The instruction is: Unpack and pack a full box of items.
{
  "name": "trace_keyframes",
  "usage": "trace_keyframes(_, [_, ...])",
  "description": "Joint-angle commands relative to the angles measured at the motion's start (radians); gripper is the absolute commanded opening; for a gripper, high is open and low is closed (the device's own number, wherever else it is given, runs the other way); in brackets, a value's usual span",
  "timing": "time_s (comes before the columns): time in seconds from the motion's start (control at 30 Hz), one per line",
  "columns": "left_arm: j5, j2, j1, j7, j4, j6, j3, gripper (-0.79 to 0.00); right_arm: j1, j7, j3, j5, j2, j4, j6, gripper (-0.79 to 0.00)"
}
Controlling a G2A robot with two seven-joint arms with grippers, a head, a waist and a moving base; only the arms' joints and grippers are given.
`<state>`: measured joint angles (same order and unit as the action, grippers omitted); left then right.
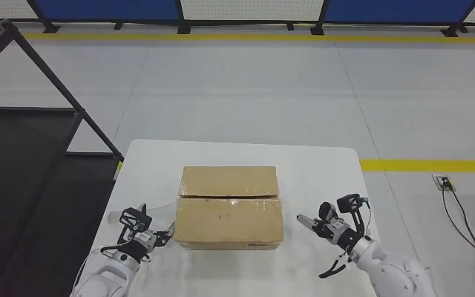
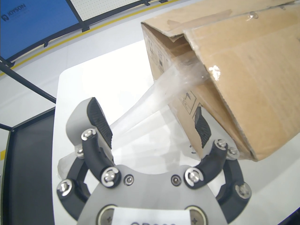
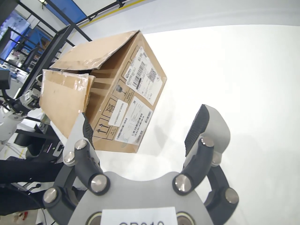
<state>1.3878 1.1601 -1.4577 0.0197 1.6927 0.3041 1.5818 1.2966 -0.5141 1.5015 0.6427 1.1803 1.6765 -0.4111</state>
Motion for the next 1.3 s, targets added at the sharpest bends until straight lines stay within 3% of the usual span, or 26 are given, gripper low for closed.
trace_keyframes(0.0, [-0.039, 0.0, -0.006, -0.01, 0.003, -0.003, 0.018, 0.0, -0.018, -0.035, -0.009, -0.066, -0.001, -0.014, -0.029, 0.0])
trace_keyframes(0.3, [-0.205, 0.005, -0.033, -0.055, 0.019, -0.073, 0.095, 0.0, -0.113, -0.208, -0.049, -0.34, -0.006, -0.073, -0.102, 0.0])
trace_keyframes(0.53, [-0.229, 0.015, -0.042, -0.117, 0.018, -0.161, 0.078, 0.0, -0.205, -0.266, -0.129, -0.417, -0.001, -0.15, -0.092, 0.0])
trace_keyframes(0.8, [-0.261, 0.019, -0.06, -0.145, 0.022, -0.17, 0.084, 0.0, -0.273, -0.395, -0.183, -0.629, -0.001, -0.228, -0.189, 0.0])
trace_keyframes(1.0, [-0.25, 0.021, -0.061, -0.144, 0.028, -0.171, 0.075, 0.0, -0.255, -0.571, -0.157, -0.885, -0.02, -0.203, -0.324, 0.0])
trace_keyframes(1.27, [-0.231, 0.02, -0.057, -0.138, 0.064, -0.106, 0.067, 0.0, -0.103, -0.513, -0.11, -0.86, -0.095, 0.038, -0.382, 0.0])
